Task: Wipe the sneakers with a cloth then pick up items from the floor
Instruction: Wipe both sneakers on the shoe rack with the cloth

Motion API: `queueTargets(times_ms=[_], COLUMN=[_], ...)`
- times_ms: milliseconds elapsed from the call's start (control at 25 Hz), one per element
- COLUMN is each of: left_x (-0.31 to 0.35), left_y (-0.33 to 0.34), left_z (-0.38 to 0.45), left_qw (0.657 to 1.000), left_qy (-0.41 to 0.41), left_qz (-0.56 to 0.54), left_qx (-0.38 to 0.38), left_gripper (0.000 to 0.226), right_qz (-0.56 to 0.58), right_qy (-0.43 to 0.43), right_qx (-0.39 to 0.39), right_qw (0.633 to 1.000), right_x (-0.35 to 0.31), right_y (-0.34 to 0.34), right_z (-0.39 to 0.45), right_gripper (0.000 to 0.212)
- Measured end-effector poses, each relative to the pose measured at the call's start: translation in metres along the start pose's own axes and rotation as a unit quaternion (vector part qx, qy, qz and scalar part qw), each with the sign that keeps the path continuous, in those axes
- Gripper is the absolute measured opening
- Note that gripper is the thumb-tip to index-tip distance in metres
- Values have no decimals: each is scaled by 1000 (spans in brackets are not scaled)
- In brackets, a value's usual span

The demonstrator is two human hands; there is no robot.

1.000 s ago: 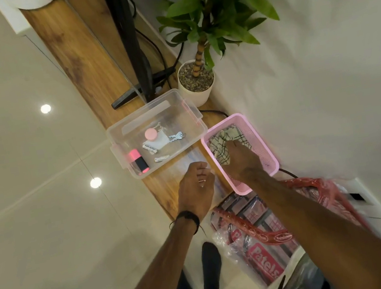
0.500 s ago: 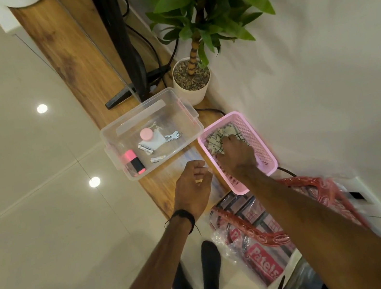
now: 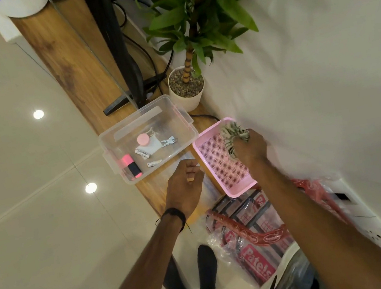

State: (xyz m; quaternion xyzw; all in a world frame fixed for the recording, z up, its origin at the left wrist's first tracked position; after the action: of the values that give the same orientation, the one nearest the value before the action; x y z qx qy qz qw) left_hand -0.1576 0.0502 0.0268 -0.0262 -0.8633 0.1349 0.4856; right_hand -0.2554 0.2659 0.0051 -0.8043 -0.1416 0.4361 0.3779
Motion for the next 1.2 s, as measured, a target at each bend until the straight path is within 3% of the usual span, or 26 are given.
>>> queueTargets(times_ms=[80, 200, 320, 440, 600, 720, 840, 1040, 1200], left_x=[11, 25, 48, 81, 108, 126, 141, 147, 155], left_y=[-1, 0, 5, 14, 6, -7, -16, -4, 19], left_z=[0, 0, -9, -24, -34, -40, -48, -64, -75], left_qw=[1000, 997, 982, 952, 951, 964, 970, 960, 962], left_qy=[-5, -36, -89, -100, -38, 34, 86, 14, 55], left_qz=[-13, -74, -161, -262, -264, -222, -178, -176, -123], left_qx=[10, 14, -30, -123, -157, -141, -140, -220, -238], left_gripper=[20, 21, 25, 42, 34, 32, 33, 30, 31], right_qz=[179, 423, 530, 564, 529, 490, 492, 502, 518], right_qy=[96, 198, 190, 160, 124, 126, 131, 142, 151], right_qx=[-19, -123, -230, -295, -318, -264, -221, -183, -162], right_qw=[979, 875, 794, 754, 777, 821, 832, 833, 826], right_x=[3, -11, -37, -58, -65, -60, -57, -48, -26], right_y=[-14, -34, -54, -69, -73, -77, -84, -110, -138], right_z=[-9, -47, -83, -113, -129, -135, -143, -156, -165], right_gripper=[25, 29, 37, 31, 40, 41, 42, 42, 44])
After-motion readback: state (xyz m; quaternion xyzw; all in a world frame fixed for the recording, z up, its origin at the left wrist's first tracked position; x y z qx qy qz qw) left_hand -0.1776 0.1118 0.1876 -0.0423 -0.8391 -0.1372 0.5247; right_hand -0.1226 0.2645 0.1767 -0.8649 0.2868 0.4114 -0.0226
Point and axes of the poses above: each hand's wrist, its own z-axis towards the middle knuckle, its own y-axis out of the palm, x = y × z, the point moved 7 cm from there along z, towards the middle knuckle, and after that the axes turned 5 degrees about x, right-handed, at the moved point
